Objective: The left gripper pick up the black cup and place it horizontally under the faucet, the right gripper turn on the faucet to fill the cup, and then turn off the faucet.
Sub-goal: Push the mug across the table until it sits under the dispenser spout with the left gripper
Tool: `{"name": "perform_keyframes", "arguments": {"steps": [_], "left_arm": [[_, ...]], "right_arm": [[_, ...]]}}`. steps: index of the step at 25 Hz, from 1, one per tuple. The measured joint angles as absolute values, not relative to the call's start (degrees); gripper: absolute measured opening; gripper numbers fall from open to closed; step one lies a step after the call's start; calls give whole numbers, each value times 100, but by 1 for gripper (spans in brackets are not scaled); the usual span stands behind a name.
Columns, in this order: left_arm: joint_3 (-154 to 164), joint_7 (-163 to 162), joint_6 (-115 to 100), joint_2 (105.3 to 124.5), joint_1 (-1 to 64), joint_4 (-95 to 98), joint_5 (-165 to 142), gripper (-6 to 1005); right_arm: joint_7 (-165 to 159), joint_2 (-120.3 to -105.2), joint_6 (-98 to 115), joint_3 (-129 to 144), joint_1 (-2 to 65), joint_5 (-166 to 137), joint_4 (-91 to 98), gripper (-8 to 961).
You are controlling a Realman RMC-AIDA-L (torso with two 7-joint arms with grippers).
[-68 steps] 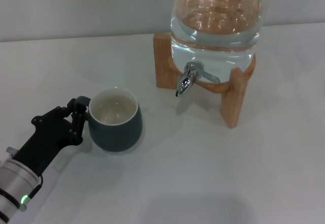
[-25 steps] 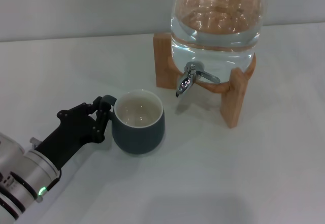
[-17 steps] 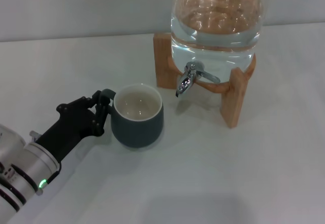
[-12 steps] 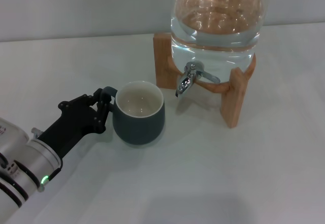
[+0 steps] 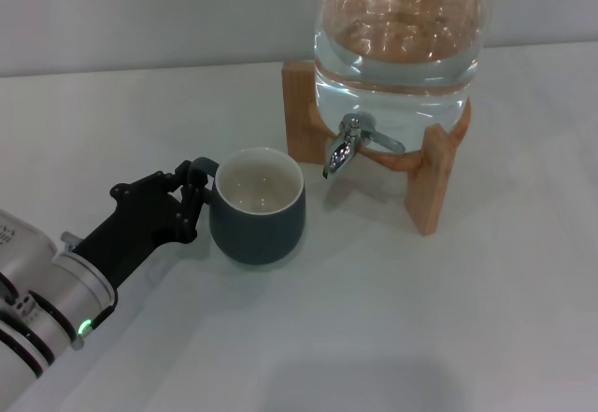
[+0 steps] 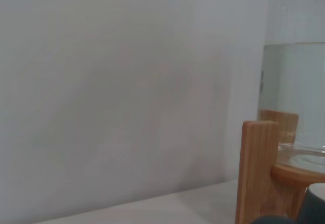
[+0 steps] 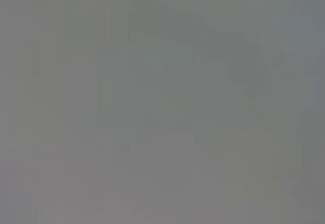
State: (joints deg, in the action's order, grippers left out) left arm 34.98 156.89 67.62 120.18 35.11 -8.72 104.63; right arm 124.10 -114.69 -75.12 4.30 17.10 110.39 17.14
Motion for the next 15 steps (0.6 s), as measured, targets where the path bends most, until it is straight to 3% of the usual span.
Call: {"name": "perform_keyframes", "arguments": {"steps": [15], "left_arm": [[3498,15579,6510,12006,3604,-858,10468,136]], "right_arm": [[12410,-11469,-7493,430,1714,11039,1713,842]]}}
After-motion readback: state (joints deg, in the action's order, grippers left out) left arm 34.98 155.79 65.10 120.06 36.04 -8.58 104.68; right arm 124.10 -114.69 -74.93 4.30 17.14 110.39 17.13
